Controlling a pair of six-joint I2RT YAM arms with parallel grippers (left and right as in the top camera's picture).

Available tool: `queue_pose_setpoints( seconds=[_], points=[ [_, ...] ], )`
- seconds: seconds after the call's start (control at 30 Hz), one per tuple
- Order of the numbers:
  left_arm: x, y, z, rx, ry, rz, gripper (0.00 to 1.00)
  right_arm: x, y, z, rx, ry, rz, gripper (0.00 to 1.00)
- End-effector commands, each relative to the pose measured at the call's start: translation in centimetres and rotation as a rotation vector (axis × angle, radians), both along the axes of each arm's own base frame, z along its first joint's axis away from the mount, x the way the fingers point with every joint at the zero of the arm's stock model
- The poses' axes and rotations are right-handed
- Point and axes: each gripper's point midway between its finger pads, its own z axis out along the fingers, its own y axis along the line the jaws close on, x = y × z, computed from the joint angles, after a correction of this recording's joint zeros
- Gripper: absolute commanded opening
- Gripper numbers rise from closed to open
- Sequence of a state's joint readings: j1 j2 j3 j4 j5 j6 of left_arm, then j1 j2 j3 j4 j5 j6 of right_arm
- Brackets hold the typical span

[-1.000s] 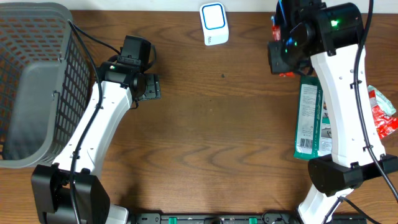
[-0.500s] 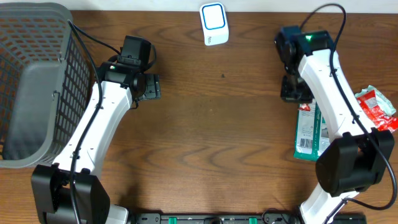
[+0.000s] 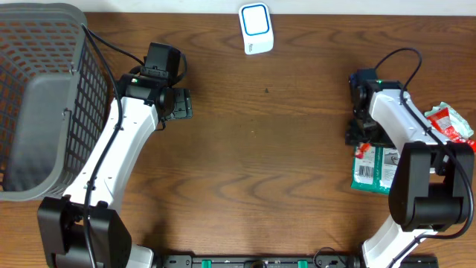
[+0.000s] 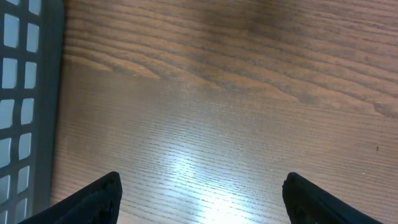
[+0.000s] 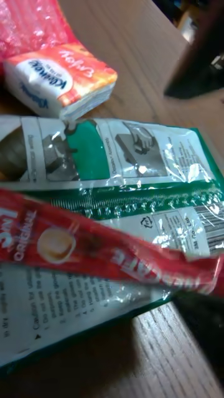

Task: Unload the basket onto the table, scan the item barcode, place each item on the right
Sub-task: 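Carry the packet right and lower it onto the green gloves pack, then open the right gripper to release the packet at the right edge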

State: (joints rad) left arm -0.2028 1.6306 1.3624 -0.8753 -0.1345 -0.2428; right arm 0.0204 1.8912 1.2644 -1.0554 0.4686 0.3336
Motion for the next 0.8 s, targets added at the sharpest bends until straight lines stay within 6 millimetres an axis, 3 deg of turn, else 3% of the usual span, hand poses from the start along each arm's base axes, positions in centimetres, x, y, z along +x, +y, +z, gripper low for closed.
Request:
queue_pose_setpoints(
  seconds=[0.0,0.17,0.33,0.4,0.47,0.77],
  points=[
    [-0.2,0.3,-0.4,0.013,0.013,0.011,0.83,0.2,-0.4,0.3,-0.018,-0.008,0.018,0.99],
    [-0.2,0.3,-0.4,0.012,0.013,0.011,0.83,0.3,0.0,0.1,0.003,-0.012,0.017,0.99],
    [-0.2,0.3,-0.4,0.012,0.013,0.011,0.83,1.8,4.8,-1.5,0.295,-0.063,0.061,0.99],
    [-0.2,0.3,-0.4,0.013,0.013,0.010,0.83,2.8,8.0,-1.8,0.485,-0.091,0.131,0.99],
    [-0.2,0.3,-0.4,0.013,0.013,0.011,0.84,3.3,9.3,-1.7,0.557,-0.112,0.134,0.99],
    [-0.2,0.3,-0.4,0.013,0.013,0.010,0.84,4.1,9.8,-1.7,0.584,-0.147,0.143,0.99]
  ],
)
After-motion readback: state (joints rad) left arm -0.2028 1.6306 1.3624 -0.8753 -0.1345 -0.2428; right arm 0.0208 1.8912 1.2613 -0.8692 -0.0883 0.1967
